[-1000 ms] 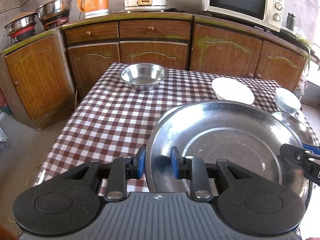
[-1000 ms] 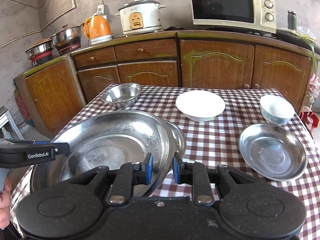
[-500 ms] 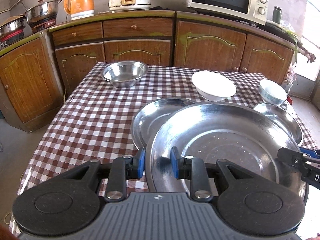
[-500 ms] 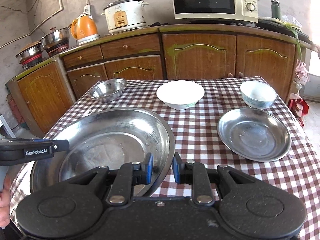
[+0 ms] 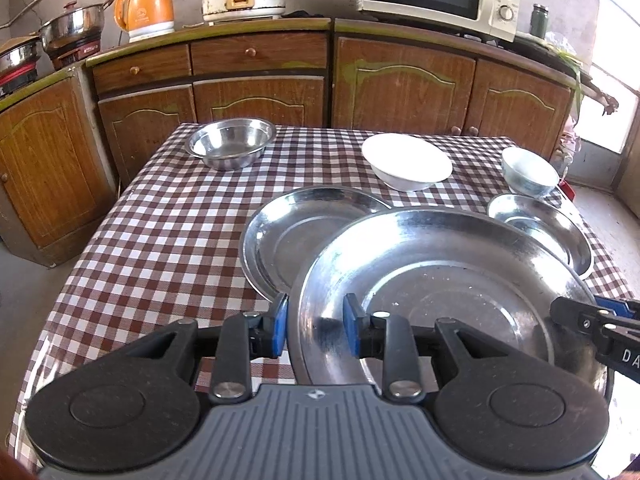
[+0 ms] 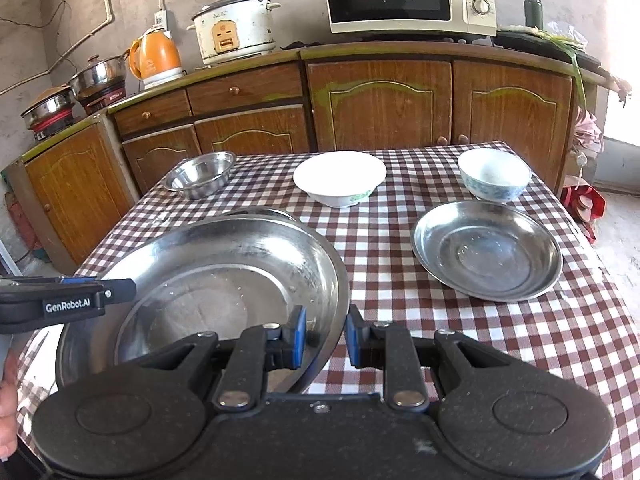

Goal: Organize plates and bowls

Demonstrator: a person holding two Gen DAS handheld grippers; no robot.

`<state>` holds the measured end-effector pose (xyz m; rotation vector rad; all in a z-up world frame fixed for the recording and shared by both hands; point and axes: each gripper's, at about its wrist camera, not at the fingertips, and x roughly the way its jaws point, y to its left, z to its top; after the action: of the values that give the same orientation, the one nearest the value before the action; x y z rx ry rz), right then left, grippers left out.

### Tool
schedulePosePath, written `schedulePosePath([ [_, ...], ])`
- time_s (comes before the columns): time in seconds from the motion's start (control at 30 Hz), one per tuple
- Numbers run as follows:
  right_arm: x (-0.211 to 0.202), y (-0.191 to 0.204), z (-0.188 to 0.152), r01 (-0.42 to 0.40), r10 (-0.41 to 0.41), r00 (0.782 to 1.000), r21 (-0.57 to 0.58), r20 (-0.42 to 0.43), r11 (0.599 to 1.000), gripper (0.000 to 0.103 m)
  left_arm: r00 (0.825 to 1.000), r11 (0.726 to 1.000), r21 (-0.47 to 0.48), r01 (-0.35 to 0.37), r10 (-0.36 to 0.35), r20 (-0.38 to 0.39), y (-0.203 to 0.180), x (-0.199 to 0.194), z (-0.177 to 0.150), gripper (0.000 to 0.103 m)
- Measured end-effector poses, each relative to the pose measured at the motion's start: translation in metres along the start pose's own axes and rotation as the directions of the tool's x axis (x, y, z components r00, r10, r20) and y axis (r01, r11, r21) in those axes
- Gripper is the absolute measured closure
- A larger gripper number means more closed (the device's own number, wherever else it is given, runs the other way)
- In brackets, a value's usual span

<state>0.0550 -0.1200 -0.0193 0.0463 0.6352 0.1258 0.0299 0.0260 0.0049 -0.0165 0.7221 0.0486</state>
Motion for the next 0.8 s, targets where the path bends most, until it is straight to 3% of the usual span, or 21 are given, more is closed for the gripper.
schedulePosePath([
  [0.8, -0.005, -0.04, -0.043, 0.063, -0.061, 0.996, 0.04, -0.062, 0.997, 0.076, 0.997, 0.997, 0.059, 0.058, -0.054, -0.056, -0.036, 0.011, -0.038, 0.074],
])
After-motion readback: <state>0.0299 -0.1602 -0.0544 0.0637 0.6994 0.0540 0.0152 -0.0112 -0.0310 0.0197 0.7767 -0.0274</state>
